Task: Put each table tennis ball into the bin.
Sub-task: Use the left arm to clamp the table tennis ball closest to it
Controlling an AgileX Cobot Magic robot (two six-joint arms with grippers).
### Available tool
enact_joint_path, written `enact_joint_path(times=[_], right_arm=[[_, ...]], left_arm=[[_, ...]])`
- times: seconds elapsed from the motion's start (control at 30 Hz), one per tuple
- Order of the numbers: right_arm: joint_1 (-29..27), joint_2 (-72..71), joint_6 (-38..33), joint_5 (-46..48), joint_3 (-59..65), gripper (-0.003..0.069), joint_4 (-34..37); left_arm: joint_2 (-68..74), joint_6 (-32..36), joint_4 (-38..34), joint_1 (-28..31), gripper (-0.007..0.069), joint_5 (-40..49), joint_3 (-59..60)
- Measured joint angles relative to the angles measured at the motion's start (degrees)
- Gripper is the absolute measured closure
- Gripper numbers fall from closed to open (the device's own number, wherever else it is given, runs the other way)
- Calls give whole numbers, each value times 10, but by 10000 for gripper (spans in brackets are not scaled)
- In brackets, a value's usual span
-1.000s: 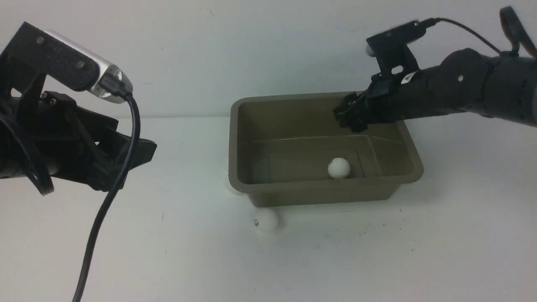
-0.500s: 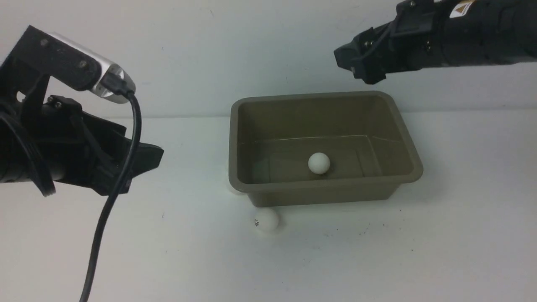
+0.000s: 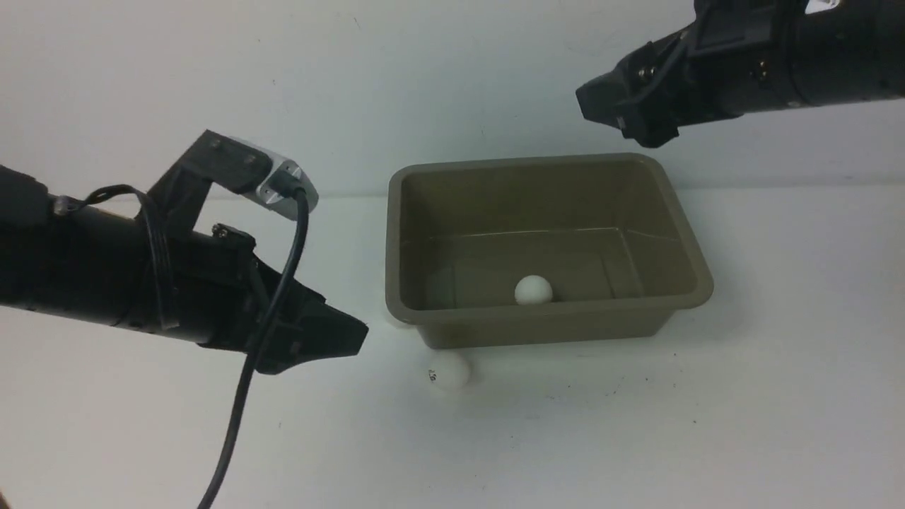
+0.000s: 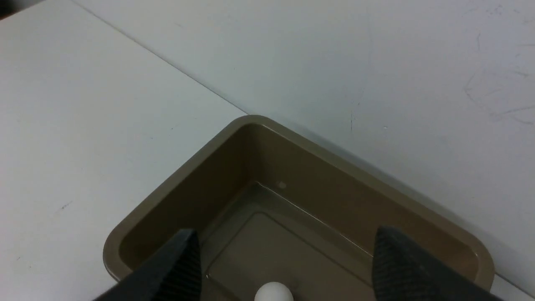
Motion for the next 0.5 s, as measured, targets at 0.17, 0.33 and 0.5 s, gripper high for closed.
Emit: enact_joint_path(times=[0.17,0.33,0.5], right_arm=[[0,0,0,2,0,158,0],[0,0,-1,3,0,158,-1],[0,0,-1,3,0,158,-7]], left_arm=[[40,-8,12,-65,167,-82,0],[83,-60,16,-128,167,-195,0],[118,-123,36,-154,167,-243,0]])
